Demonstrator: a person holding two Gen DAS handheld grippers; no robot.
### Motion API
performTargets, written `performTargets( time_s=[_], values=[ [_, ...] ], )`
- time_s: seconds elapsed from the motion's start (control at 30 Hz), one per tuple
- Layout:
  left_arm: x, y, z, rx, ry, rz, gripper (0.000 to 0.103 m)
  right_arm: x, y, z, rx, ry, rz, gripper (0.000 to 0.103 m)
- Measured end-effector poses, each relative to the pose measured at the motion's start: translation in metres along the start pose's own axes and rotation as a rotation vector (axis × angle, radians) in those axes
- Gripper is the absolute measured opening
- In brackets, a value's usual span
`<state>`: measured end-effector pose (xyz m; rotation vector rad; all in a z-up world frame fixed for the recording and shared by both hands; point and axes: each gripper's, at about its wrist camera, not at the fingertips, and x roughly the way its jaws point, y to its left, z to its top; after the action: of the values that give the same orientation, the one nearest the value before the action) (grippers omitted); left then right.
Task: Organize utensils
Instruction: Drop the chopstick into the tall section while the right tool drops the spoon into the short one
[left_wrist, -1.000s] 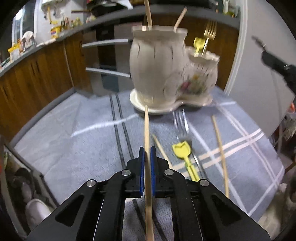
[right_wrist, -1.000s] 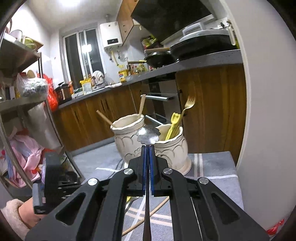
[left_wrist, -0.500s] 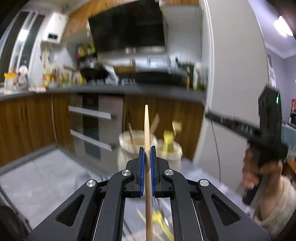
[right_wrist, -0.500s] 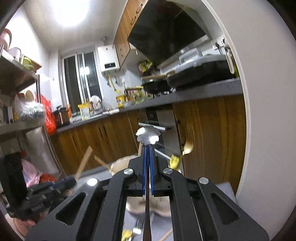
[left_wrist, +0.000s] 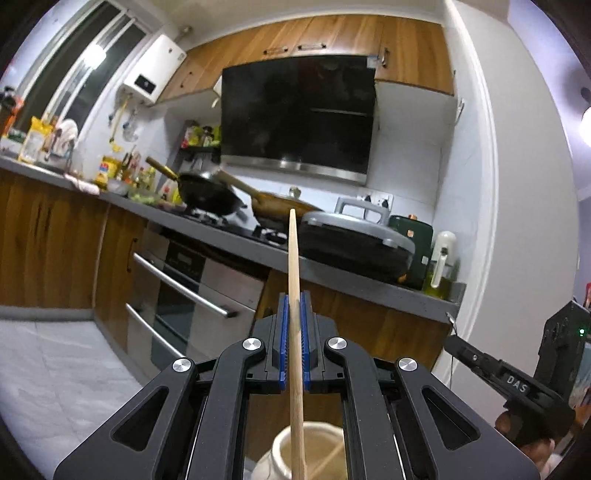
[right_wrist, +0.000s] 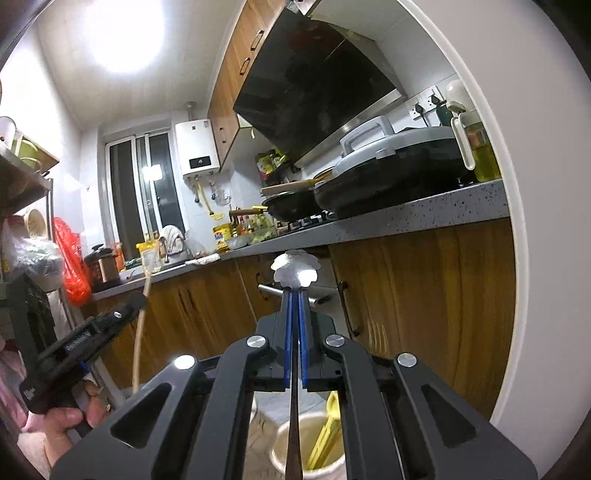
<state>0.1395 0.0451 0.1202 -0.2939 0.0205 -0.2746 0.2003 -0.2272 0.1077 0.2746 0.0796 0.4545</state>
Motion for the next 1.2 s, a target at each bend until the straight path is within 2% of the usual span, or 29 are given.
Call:
performTargets(
  time_s=[0.13,0.27,0.43,0.8,0.97,1.2],
  values=[
    [0.028,0.0,-0.012,-0.002,0.026,-0.003,0.006,0.02,-0.002,-0.005,-0.006,0.006,-0.027,0.003],
    [0.035,0.0,-0.022,-0.015,0.031,-0.024,0.006,0.031,-0.008,-0.014,-0.004,0.008,-0.053,0.003],
    [0.038,0.005,-0.03,-0.006,0.048,-0.035,0.006,0.041,-0.012,-0.028,-0.024,0.064,-0.057,0.003],
    [-0.002,0.023,-0.04,-0.054,0.099,-0.077,0.006,0.014,-0.015,-0.041,-0.016,0.125,-0.092,0.003],
    [-0.02,0.009,-0.05,0.022,0.142,-0.039,0.006,-0.011,-0.008,-0.048,-0.038,0.118,-0.105,0.003],
    [-0.04,0.007,-0.069,-0.008,0.163,-0.031,0.006,-0.023,0.0,-0.063,-0.055,0.131,-0.117,0.003]
  ],
)
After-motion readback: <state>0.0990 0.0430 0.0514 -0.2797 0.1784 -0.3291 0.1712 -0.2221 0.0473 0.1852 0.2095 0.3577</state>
